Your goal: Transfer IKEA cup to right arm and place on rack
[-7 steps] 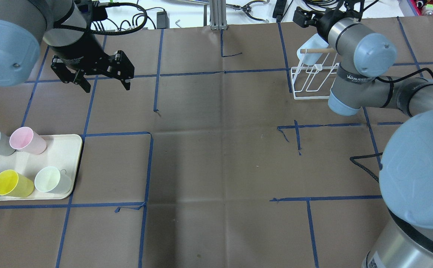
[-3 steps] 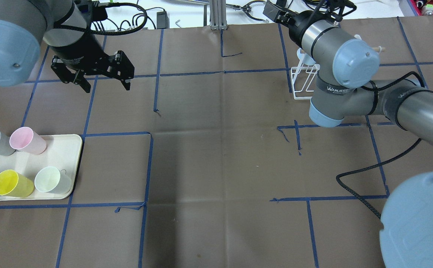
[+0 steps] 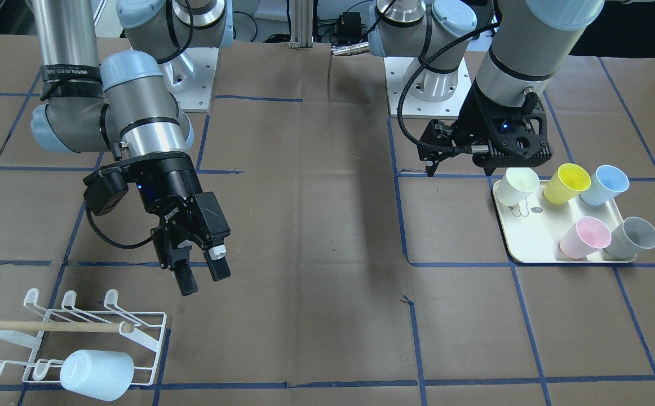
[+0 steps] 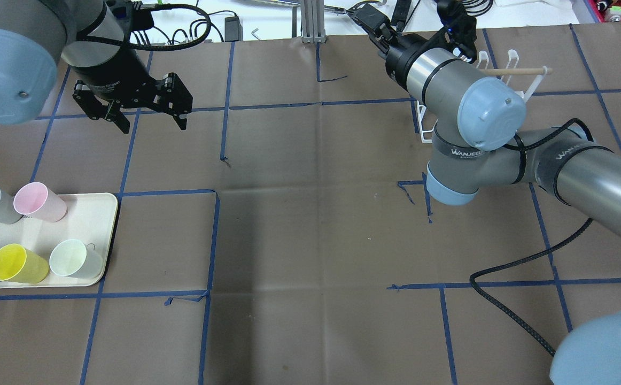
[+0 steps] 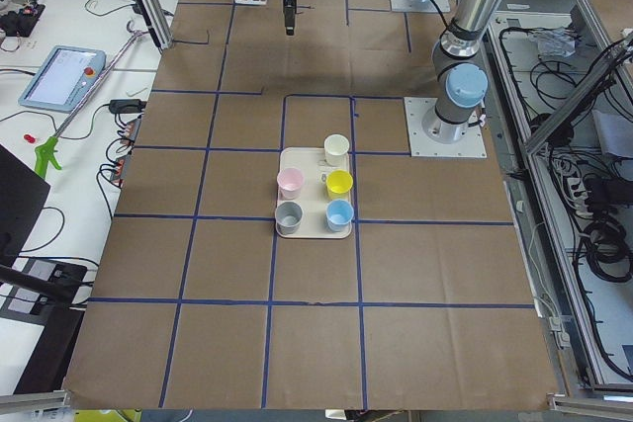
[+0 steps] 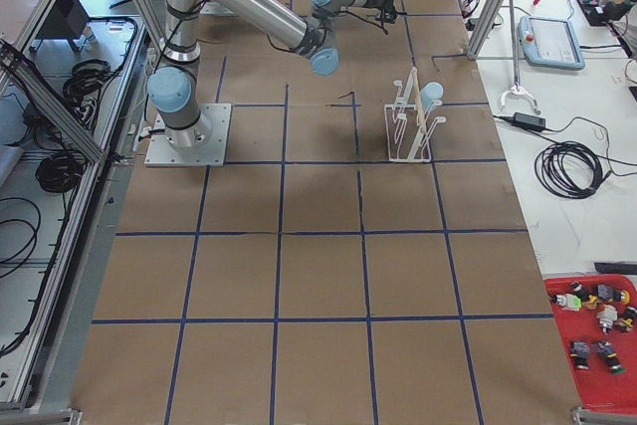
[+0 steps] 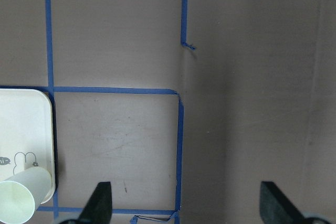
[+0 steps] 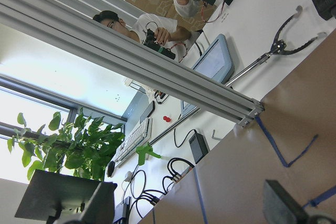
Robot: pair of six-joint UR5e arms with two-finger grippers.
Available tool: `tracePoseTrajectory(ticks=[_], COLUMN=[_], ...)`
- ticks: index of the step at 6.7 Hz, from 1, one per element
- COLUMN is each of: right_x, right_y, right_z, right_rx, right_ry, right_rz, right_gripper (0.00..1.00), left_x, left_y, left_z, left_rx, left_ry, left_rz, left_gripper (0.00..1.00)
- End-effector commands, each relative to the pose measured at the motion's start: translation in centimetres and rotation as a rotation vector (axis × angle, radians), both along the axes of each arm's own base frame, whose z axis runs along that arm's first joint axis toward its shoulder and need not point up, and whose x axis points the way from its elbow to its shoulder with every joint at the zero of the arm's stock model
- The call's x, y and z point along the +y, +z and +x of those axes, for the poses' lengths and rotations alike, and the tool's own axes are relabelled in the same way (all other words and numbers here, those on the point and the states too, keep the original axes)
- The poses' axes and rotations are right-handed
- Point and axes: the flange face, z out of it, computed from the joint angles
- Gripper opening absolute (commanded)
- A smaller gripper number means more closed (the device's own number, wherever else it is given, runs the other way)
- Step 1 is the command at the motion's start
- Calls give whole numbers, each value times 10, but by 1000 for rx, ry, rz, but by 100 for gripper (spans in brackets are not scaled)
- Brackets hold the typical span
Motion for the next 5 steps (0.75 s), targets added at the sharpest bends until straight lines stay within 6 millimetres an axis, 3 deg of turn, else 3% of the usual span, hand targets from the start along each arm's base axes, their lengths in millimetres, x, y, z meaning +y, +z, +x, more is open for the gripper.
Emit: tracePoseTrajectory(ticks=[1, 3, 5], right_x=[22, 30, 27], right_y=[1, 6, -2], right_z=[11, 19, 19], right_rx=[-225, -282, -270], right_ry=[-54, -57, -66], right_rz=[118, 92, 115], right_gripper=[100, 100, 100], left_x=[0, -2, 0], left_y=[-1, -1, 1], left_z=[-1, 0, 0], left_rx=[2, 2, 0], left_ry=[1, 3, 3], left_rz=[2, 2, -1], left_gripper=[100, 100, 100])
